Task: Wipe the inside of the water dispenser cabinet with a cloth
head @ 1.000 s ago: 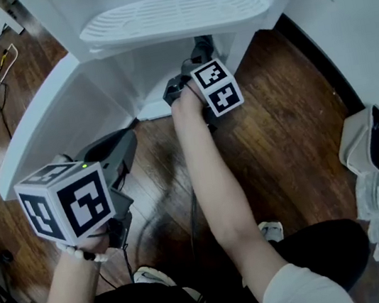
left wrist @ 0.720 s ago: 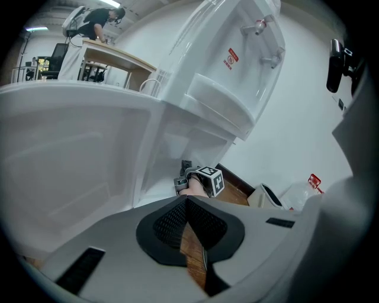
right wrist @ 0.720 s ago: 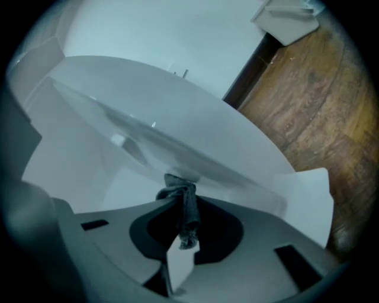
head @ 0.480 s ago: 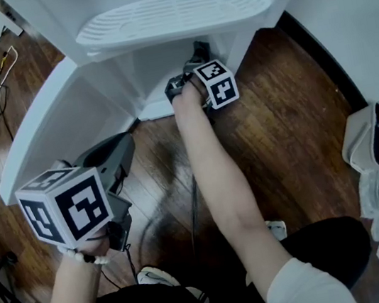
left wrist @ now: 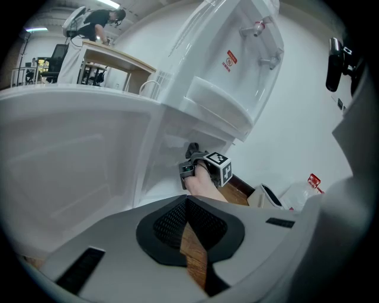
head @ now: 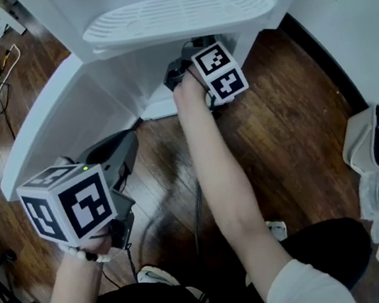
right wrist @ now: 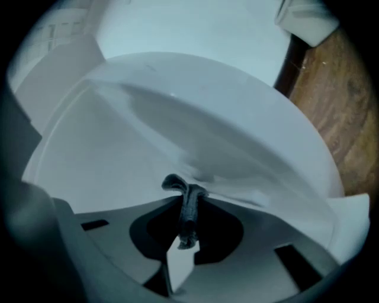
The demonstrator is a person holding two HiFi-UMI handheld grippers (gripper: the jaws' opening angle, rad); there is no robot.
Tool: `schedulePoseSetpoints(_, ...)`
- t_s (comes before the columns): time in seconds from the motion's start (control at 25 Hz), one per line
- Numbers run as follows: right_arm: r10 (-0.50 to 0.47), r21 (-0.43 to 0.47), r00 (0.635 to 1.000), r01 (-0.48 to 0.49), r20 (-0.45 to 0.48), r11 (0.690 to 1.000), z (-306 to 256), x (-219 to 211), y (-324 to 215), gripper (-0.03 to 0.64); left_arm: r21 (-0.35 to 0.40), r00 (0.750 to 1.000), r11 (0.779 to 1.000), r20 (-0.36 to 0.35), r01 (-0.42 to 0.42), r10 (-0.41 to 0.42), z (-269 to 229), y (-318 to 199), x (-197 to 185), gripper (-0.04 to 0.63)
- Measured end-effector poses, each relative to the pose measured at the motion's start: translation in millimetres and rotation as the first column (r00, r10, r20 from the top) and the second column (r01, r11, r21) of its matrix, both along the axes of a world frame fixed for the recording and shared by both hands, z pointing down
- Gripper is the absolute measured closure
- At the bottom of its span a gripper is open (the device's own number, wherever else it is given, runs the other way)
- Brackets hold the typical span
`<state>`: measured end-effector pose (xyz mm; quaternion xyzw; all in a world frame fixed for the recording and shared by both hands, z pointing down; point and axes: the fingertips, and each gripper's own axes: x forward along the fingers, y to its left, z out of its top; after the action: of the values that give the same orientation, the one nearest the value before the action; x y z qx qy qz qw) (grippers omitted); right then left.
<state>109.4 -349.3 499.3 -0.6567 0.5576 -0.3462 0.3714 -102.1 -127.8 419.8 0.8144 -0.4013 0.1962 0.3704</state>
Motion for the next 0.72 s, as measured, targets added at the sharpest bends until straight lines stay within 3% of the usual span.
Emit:
schedulePoseSetpoints(0.16,-0.11,-0.014,0.981,0.11,-0.162,0.994,-0.6,-14.5,9.2,0.572,-0.012,0.999,0.999,-0.016,0.03,-0.03,5.5,1.4,-5.7,0.598)
schedulePoseSetpoints(0.28,-0.244,-0.123,0.924,0.217,-0.294,0.968,36.3,-28.9,20.8,0.574,-0.004,1.0,1.0,-0.015,0.025,-0.025,3.7,1.8,-2.6,0.597)
schedulePoseSetpoints(0.36,-0.344,-0.258,0.846,0.254,-0.407,0.932,66.2,-35.6,24.4,0.574,0.0,1.0,1.0,-0.006,0.017,-0.017,3.3,2.0,-1.4,0.597)
schedulePoseSetpoints(0.48,-0.499,-0.446,0.689,0.276,-0.526,0.851,101.7,-44.5,14.5,0.574,-0.004,1.0,1.0,-0.002,0.008,-0.008,5.5,2.7,0.6,0.597)
schedulePoseSetpoints(0.64,-0.651,-0.607,0.533,0.288,-0.541,0.741,125.8,-65.6,-7.4,0.574,-0.01,1.0,1.0,0.004,0.005,-0.005,7.9,2.8,1.7,0.598)
schedulePoseSetpoints(0.72,-0.686,-0.641,0.474,0.286,-0.552,0.713,130.3,-73.5,-15.9,0.574,-0.012,1.0,1.0,0.004,0.012,-0.012,8.2,2.3,0.4,0.597)
